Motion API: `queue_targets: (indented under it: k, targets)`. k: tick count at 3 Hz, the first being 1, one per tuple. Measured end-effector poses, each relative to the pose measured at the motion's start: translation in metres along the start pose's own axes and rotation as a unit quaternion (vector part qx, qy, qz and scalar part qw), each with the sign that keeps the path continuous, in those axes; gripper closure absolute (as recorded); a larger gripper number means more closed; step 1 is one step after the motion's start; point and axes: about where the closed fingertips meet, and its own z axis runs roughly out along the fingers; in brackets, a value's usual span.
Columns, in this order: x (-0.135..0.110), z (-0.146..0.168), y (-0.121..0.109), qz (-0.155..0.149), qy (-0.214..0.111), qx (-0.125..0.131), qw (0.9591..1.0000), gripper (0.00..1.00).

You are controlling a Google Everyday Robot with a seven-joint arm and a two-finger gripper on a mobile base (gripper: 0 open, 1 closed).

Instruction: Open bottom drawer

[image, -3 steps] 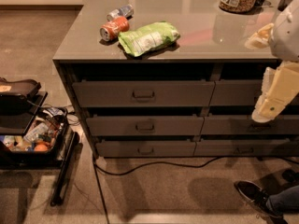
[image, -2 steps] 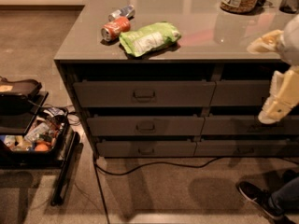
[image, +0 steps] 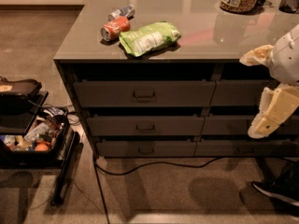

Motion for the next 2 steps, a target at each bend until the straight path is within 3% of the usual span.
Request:
queue_targets:
  k: [1, 2]
  targets:
    - [-0.001, 0.0, 0.001, 0.0, -0.005, 0.001, 1.0, 0.0]
    - [-0.006, 0.024, 0.017, 0.006, -0.021, -0.012, 0.9997, 0.0]
